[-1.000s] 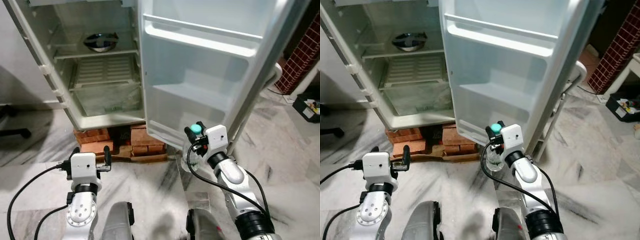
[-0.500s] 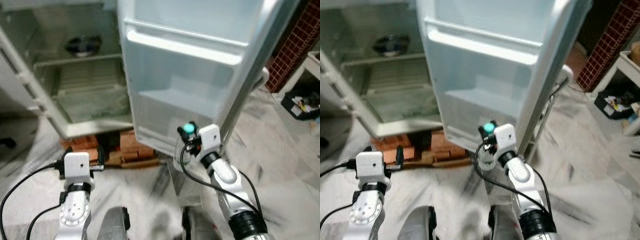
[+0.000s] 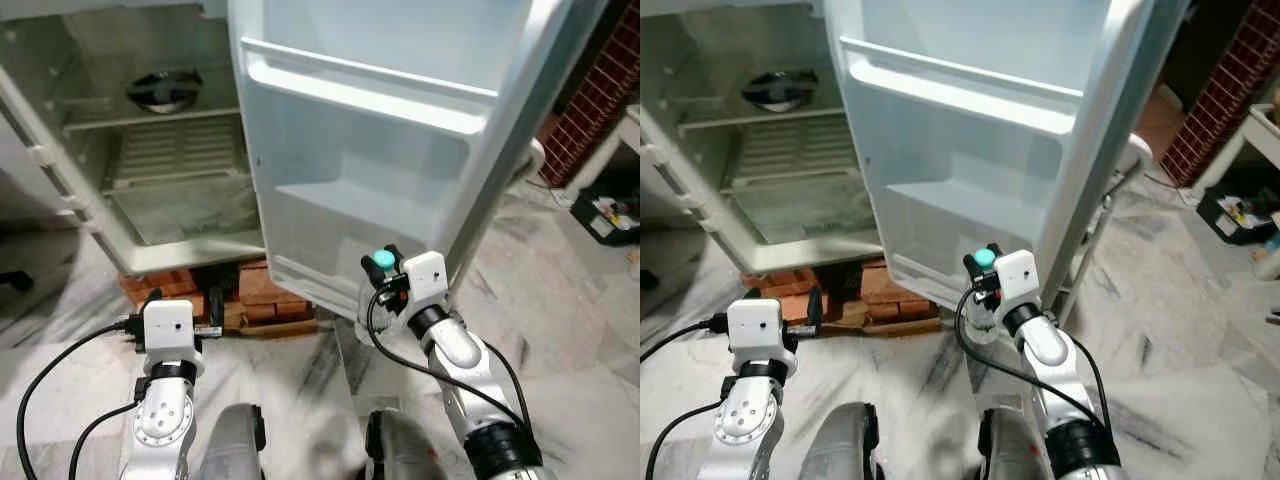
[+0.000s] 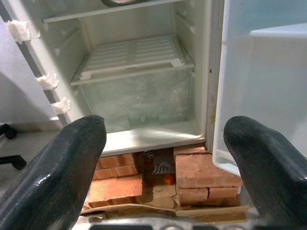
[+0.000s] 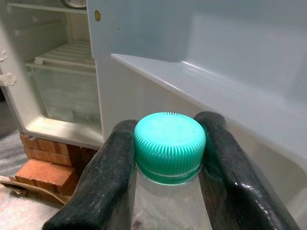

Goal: Restocking fridge

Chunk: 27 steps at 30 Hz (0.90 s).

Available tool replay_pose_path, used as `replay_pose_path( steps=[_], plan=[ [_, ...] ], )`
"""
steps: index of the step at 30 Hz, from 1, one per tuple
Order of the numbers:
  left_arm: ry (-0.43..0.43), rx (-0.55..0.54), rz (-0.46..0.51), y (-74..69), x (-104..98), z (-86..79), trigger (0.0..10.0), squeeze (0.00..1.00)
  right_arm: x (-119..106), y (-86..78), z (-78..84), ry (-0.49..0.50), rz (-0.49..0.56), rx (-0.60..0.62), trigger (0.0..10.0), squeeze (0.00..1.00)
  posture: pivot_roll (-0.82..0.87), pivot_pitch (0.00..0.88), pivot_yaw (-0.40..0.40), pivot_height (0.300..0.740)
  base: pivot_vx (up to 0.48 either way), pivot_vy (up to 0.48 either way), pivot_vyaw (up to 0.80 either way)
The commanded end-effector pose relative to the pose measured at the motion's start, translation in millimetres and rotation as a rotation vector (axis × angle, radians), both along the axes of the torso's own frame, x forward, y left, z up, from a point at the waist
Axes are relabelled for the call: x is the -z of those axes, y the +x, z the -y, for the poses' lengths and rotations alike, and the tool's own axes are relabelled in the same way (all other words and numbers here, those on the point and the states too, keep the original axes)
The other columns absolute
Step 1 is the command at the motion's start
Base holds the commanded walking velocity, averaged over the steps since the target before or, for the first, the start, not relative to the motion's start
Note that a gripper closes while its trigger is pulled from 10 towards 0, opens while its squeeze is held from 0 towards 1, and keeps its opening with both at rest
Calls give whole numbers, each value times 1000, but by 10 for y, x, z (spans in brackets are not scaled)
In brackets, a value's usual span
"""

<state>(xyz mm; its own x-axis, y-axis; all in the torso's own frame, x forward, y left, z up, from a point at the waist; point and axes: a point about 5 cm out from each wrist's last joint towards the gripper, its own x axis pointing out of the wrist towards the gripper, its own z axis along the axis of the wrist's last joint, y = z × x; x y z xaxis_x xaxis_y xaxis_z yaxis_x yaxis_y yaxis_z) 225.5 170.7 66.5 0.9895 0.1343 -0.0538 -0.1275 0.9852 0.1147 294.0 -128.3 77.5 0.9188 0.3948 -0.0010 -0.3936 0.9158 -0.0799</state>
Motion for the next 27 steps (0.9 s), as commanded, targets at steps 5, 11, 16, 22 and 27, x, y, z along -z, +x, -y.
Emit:
replay_pose_path(
  steps=[5, 11, 16, 22, 27],
  plan=[
    [2, 2, -14, 6, 19, -2, 10000, 0, -40, 20, 13, 2, 20, 1, 10000, 0, -21, 63, 19, 635, 148, 175, 0],
    [7, 6, -13, 15, 16, -1, 10000, 0, -41, 23, 8, 4, 21, 1, 10000, 0, -21, 61, 21, 635, 250, 289, 0],
    [7, 12, -13, 19, 17, 11, 10000, 0, -42, 22, 8, 4, 22, 3, 10000, 0, -23, 61, 23, 635, 277, 288, 0],
    [11, 20, -12, 22, 19, 24, 10000, 0, -45, 22, 9, 4, 24, 3, 10000, 0, -23, 61, 23, 635, 306, 182, 0],
    [16, 24, -16, 21, 25, 31, 10000, 0, -46, 21, 14, 3, 25, 5, 10000, 0, -24, 63, 22, 635, 273, 0, 0]
  ],
)
